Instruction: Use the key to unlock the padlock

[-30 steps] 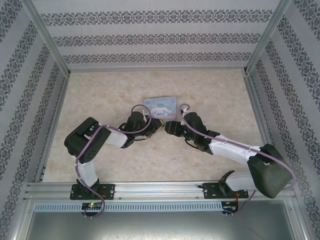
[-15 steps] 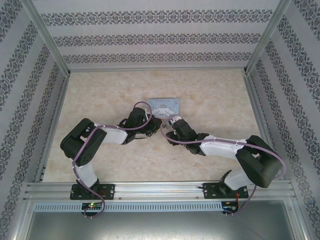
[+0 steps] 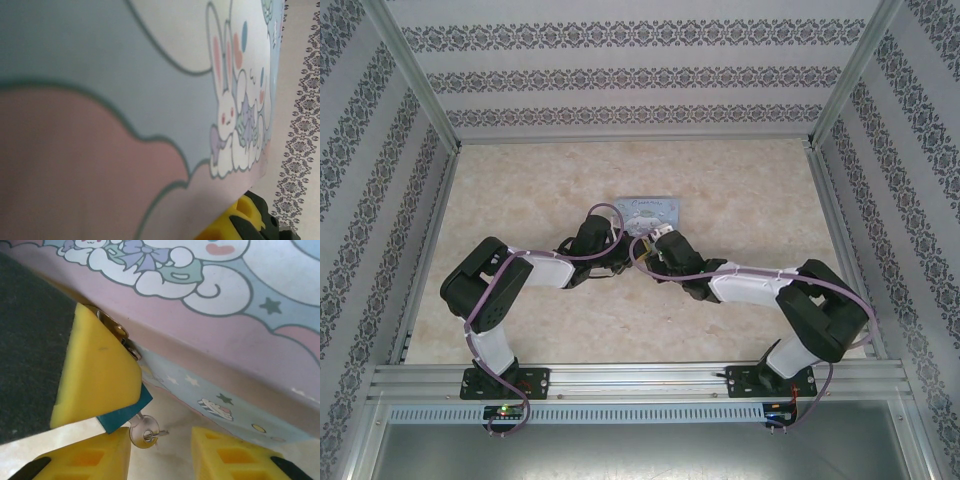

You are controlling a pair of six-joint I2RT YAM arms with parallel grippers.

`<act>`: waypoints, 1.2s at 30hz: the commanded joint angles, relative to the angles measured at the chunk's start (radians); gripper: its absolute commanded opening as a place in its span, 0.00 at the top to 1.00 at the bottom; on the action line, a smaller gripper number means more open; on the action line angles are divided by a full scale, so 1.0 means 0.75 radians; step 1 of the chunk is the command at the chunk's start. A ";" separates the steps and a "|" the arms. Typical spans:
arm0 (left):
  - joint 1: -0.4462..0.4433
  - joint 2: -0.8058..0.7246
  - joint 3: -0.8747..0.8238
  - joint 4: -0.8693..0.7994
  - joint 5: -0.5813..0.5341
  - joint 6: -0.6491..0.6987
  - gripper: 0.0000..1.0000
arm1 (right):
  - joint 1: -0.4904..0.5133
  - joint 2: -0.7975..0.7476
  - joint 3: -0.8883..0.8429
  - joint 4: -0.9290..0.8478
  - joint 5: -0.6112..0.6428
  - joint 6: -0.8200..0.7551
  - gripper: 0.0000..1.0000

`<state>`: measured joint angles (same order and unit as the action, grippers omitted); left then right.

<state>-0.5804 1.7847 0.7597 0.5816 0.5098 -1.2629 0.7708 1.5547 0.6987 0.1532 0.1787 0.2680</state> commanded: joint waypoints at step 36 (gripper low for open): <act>0.009 -0.036 0.047 -0.230 0.011 0.259 1.00 | -0.200 -0.297 -0.249 0.223 -0.508 0.495 0.30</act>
<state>-0.5739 1.7737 0.7708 0.4683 0.5125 -1.1458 0.6243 1.3510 0.5461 0.2512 -0.1658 0.5133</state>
